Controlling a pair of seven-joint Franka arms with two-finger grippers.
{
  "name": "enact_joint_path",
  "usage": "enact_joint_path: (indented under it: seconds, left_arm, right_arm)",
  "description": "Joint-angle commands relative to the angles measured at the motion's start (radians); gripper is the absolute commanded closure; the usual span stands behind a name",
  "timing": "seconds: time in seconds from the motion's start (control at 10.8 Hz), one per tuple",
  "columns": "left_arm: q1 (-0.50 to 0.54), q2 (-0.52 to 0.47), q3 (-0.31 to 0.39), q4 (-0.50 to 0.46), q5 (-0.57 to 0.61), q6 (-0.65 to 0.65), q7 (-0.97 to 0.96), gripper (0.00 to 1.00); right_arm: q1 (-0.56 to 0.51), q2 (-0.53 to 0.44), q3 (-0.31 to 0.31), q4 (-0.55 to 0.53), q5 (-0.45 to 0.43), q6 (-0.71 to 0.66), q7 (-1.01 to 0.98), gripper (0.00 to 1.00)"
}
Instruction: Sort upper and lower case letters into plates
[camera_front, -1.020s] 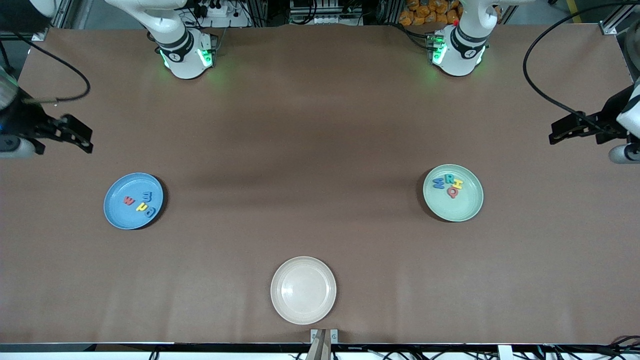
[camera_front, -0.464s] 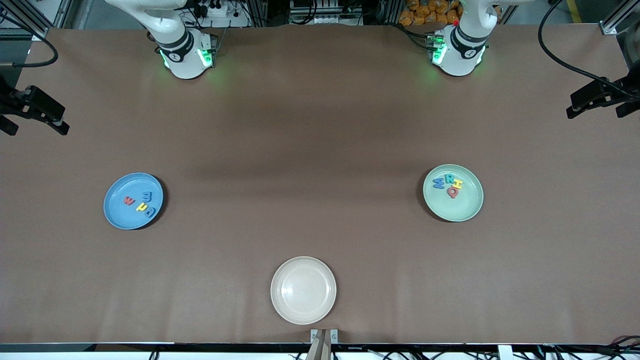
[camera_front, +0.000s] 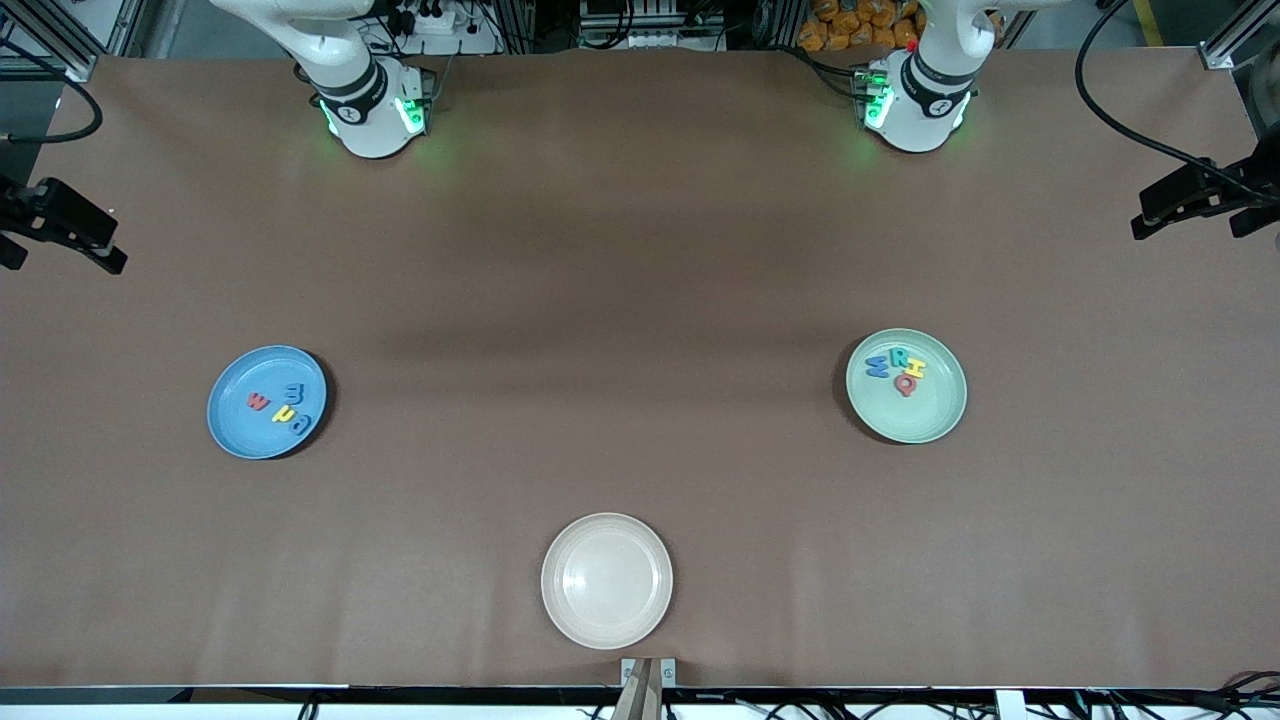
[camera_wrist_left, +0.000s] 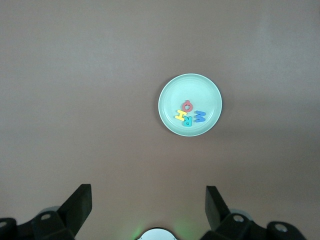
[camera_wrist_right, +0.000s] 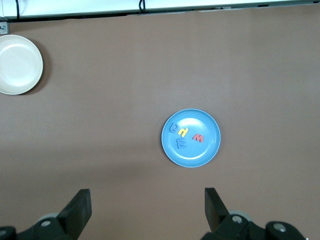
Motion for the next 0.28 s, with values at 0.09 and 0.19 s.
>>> enact_joint_path:
  seconds: [0.09, 0.19]
  left_arm:
    - [0.002, -0.005, -0.002, 0.011, 0.014, -0.011, -0.008, 0.0]
    - [0.002, -0.005, -0.002, 0.011, 0.014, -0.011, -0.008, 0.0]
  right_arm:
    - [-0.011, 0.009, 0.004, 0.015, -0.001, -0.015, -0.001, 0.0]
    - [-0.011, 0.009, 0.005, 0.015, -0.001, -0.015, -0.001, 0.0]
